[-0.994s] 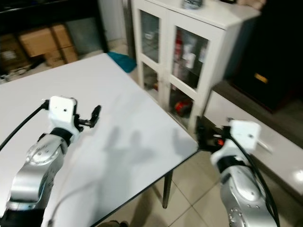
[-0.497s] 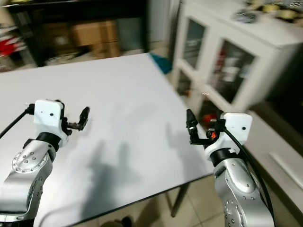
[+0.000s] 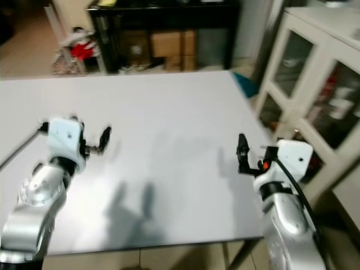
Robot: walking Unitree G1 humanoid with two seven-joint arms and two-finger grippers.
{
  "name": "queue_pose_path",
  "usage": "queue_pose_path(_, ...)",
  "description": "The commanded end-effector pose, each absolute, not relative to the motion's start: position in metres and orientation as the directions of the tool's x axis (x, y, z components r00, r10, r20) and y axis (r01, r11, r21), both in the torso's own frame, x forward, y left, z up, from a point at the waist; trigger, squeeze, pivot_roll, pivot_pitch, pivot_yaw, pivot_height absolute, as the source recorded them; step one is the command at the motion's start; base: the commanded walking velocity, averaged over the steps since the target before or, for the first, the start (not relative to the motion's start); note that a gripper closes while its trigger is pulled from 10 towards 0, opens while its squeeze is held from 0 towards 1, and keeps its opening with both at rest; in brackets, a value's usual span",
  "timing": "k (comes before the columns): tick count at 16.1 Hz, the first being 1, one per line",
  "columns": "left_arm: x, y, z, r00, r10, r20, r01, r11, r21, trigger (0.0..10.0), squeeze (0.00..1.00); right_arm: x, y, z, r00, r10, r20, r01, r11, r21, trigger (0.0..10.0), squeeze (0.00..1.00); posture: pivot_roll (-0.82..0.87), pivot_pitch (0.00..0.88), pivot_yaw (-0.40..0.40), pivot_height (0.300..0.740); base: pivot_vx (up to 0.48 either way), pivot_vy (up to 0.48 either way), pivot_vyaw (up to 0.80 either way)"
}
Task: Setting the table
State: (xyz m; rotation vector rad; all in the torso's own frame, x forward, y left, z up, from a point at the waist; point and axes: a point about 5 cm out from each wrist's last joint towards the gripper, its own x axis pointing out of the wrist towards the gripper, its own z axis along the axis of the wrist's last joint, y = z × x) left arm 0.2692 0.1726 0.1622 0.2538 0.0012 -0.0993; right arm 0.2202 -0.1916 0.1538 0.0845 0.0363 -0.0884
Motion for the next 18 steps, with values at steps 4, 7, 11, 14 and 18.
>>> queue_pose_path(4,0.267,0.173,0.156,0.995,-0.085,-0.051,0.094,0.970,0.222,10.0,0.00,0.219,-0.189,0.148,0.990,-0.122,-0.075,0.128,0.989,0.077,10.0,1.00,0.03,0.000,0.013,0.740,0.000,0.000,0.71)
queue_pose_path(7,0.269,0.174,0.155,0.995,-0.080,-0.061,0.092,0.970,0.225,10.0,0.00,0.226,-0.195,0.142,0.969,-0.213,-0.123,0.212,0.977,-0.022,10.0,1.00,0.03,0.000,0.008,0.740,0.000,0.304,0.00)
queue_pose_path(11,0.274,0.173,0.158,0.994,-0.092,-0.064,0.104,0.968,0.230,10.0,0.00,0.224,-0.195,0.146,0.980,-0.170,-0.108,0.179,0.981,0.076,10.0,1.00,0.02,0.000,0.031,0.740,0.000,0.317,0.00)
queue_pose_path(14,0.277,0.170,0.159,0.991,-0.113,-0.071,0.127,0.964,0.233,10.0,0.00,0.224,-0.186,0.148,0.989,-0.111,-0.103,0.118,0.990,0.071,10.0,1.00,0.01,0.000,0.049,0.740,0.000,0.319,0.20)
queue_pose_path(18,0.279,0.171,0.161,0.991,-0.112,-0.069,0.125,0.965,0.231,10.0,0.00,0.227,-0.182,0.149,0.992,-0.076,-0.097,0.083,0.994,0.069,10.0,1.00,0.02,0.000,0.050,0.740,0.000,0.318,0.80)
